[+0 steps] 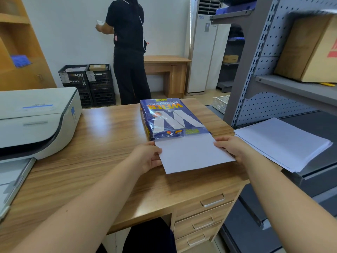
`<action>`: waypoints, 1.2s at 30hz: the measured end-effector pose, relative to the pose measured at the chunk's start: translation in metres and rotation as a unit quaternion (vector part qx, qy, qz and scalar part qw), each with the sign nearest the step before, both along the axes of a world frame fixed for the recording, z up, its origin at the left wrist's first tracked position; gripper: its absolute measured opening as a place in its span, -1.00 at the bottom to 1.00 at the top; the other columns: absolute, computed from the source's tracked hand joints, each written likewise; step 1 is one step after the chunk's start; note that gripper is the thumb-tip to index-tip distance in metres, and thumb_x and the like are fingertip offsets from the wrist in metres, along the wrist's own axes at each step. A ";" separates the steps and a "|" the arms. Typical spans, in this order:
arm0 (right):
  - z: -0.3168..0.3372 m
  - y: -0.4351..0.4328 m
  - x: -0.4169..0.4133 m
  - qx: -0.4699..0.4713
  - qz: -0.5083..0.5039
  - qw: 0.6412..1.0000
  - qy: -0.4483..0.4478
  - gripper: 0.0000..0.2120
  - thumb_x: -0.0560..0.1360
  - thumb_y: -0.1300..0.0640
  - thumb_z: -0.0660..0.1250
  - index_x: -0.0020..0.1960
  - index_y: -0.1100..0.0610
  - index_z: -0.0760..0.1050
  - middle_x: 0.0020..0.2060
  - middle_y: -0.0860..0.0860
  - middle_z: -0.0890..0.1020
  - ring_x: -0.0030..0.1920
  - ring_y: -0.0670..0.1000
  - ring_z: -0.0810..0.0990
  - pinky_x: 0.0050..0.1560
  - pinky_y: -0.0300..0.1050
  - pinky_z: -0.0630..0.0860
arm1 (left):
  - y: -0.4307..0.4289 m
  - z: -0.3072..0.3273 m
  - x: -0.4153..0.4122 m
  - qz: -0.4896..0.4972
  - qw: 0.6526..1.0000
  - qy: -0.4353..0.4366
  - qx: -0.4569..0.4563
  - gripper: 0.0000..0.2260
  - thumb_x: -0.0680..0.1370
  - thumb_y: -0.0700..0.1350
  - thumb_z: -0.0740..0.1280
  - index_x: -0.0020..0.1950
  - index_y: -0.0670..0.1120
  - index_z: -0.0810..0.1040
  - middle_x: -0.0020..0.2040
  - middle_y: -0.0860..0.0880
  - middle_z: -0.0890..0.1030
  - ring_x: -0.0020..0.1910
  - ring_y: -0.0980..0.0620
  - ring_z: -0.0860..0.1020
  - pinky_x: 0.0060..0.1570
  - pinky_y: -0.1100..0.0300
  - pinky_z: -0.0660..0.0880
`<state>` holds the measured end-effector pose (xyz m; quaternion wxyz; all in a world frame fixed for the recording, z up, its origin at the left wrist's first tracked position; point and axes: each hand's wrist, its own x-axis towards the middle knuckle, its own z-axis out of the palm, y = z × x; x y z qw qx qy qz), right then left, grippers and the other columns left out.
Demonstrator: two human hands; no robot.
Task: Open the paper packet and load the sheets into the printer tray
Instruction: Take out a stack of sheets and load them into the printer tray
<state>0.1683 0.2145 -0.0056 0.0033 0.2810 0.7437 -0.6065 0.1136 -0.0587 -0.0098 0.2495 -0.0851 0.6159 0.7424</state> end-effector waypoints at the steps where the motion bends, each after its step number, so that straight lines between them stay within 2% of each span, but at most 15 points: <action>1: 0.000 0.000 0.000 -0.004 -0.002 1.000 0.001 -0.76 0.51 0.24 0.37 0.17 0.16 0.52 -0.14 0.10 0.66 -0.26 0.05 0.65 -0.46 -0.20 0.55 | 0.000 -0.001 -0.001 0.001 1.000 0.001 0.000 -0.67 0.55 -0.44 0.19 0.29 -0.23 0.42 -0.05 -0.20 0.62 -0.25 -0.10 0.62 -0.51 0.16 0.57; 4: 0.001 0.001 0.000 -0.016 -0.007 1.000 0.009 -0.71 0.50 0.24 0.38 0.21 0.16 0.51 -0.10 0.12 0.66 -0.22 0.07 0.66 -0.41 -0.16 0.56 | 0.000 -0.002 -0.003 0.009 1.000 0.000 0.005 -0.66 0.55 -0.41 0.21 0.32 -0.23 0.41 0.02 -0.21 0.63 -0.22 -0.11 0.63 -0.50 0.15 0.57; 9: 0.000 -0.001 0.007 -0.033 -0.005 0.999 0.015 -0.70 0.50 0.24 0.38 0.23 0.13 0.51 -0.03 0.12 0.65 -0.15 0.09 0.66 -0.28 -0.08 0.59 | -0.001 -0.004 -0.002 0.011 1.000 0.005 0.013 -0.71 0.57 -0.37 0.24 0.28 -0.22 0.45 0.01 -0.19 0.64 -0.17 -0.09 0.63 -0.47 0.17 0.58; 13: 0.002 -0.002 0.018 -0.063 -0.007 0.998 0.020 -0.83 0.52 0.24 0.36 0.10 0.09 0.54 -0.13 0.08 0.65 -0.40 -0.05 0.65 -0.52 -0.26 0.52 | -0.003 -0.005 0.004 0.002 1.000 0.009 0.016 -0.70 0.56 -0.39 0.24 0.29 -0.24 0.45 -0.01 -0.18 0.63 -0.19 -0.07 0.63 -0.48 0.19 0.58; 16: 0.005 -0.003 0.028 -0.059 -0.007 0.998 0.014 -0.89 0.52 0.20 0.37 0.00 0.02 0.56 -0.17 0.05 0.65 -0.37 -0.05 0.59 -0.52 -0.27 0.52 | -0.005 -0.006 0.008 0.000 1.000 0.015 0.009 -0.69 0.56 -0.39 0.25 0.30 -0.25 0.44 -0.02 -0.17 0.64 -0.23 -0.05 0.64 -0.45 0.15 0.61; 18: 0.005 -0.003 0.035 -0.061 -0.009 0.998 0.018 -0.88 0.52 0.20 0.37 0.01 0.02 0.56 -0.17 0.05 0.65 -0.35 -0.04 0.60 -0.51 -0.27 0.54 | -0.006 -0.007 0.011 -0.010 1.000 0.018 0.001 -0.69 0.56 -0.37 0.25 0.31 -0.24 0.44 -0.04 -0.15 0.65 -0.32 -0.02 0.67 -0.36 0.09 0.63; 21: 0.006 -0.004 0.046 -0.067 -0.006 0.997 0.027 -0.82 0.51 0.21 0.36 0.11 0.07 0.56 -0.13 0.06 0.66 -0.29 -0.02 0.61 -0.44 -0.23 0.57 | -0.007 -0.008 0.018 -0.016 1.000 0.024 -0.003 -0.69 0.57 -0.36 0.24 0.31 -0.23 0.43 -0.07 -0.13 0.65 -0.39 0.02 0.67 -0.11 0.01 0.58; 24: 0.007 -0.007 0.057 -0.082 -0.015 0.996 0.035 -0.80 0.51 0.22 0.36 0.13 0.09 0.54 -0.10 0.08 0.66 -0.24 0.01 0.62 -0.37 -0.19 0.59 | -0.008 -0.007 0.027 -0.021 0.999 0.026 0.002 -0.68 0.58 -0.36 0.22 0.33 -0.24 0.42 -0.06 -0.13 0.65 -0.32 0.00 0.67 -0.22 0.06 0.61; 27: 0.009 -0.011 0.069 -0.092 -0.023 0.995 0.041 -0.81 0.52 0.24 0.35 0.11 0.10 0.54 -0.11 0.08 0.65 -0.26 0.00 0.61 -0.47 -0.24 0.57 | -0.010 -0.001 0.041 -0.029 0.999 0.021 0.029 -0.71 0.59 -0.39 0.16 0.31 -0.27 0.43 -0.08 -0.14 0.63 -0.22 -0.04 0.62 -0.46 0.13 0.62; 29: 0.008 -0.013 0.075 -0.100 -0.025 0.994 0.046 -0.80 0.52 0.24 0.35 0.12 0.10 0.56 -0.10 0.08 0.65 -0.28 -0.01 0.63 -0.49 -0.25 0.55 | -0.012 0.002 0.048 -0.031 0.999 0.017 0.038 -0.70 0.60 -0.39 0.15 0.32 -0.27 0.43 -0.07 -0.15 0.63 -0.19 -0.04 0.61 -0.48 0.14 0.61; 33: 0.008 -0.018 0.085 -0.122 -0.024 0.991 0.055 -0.82 0.53 0.25 0.33 0.12 0.12 0.54 -0.08 0.11 0.65 -0.37 -0.03 0.65 -0.52 -0.25 0.53 | -0.016 0.006 0.057 -0.023 0.999 0.013 0.032 -0.69 0.60 -0.36 0.17 0.34 -0.23 0.43 -0.05 -0.15 0.65 -0.30 0.00 0.66 -0.49 0.16 0.60; 36: 0.009 -0.022 0.092 -0.126 -0.025 0.989 0.066 -0.84 0.53 0.27 0.32 0.10 0.13 0.55 -0.08 0.12 0.64 -0.27 0.02 0.63 -0.50 -0.23 0.56 | -0.017 0.010 0.063 -0.012 0.999 0.014 0.034 -0.70 0.60 -0.36 0.17 0.33 -0.23 0.43 -0.07 -0.14 0.65 -0.40 0.03 0.67 -0.54 0.21 0.56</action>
